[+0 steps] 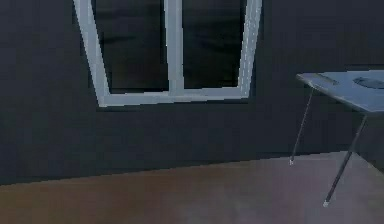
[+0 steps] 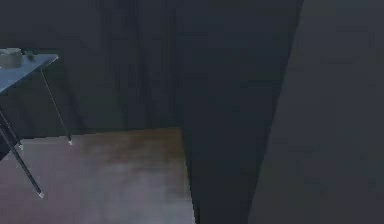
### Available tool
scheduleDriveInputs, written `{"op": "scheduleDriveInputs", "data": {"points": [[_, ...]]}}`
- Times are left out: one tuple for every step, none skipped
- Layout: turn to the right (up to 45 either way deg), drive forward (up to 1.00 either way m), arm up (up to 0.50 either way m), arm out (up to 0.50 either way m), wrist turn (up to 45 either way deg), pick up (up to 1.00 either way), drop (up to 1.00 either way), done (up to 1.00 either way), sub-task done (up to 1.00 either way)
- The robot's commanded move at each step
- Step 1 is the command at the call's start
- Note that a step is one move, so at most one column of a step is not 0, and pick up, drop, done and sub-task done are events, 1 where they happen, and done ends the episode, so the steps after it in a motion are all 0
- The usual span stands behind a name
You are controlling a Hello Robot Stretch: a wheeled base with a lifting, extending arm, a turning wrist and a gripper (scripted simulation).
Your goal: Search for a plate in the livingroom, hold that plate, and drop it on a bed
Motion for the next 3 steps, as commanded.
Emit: {"op": "scheduleDriveInputs", "data": {"points": [[-18.0, 0.0, 0.0, 0.0, 0.0, 0.0, 0.0, 0.0, 0.0], [0.0, 0.1, 0.0, 0.0, 0.0, 0.0, 0.0, 0.0, 0.0], [45.0, 0.0, 0.0, 0.0, 0.0, 0.0, 0.0, 0.0, 0.0]]}}
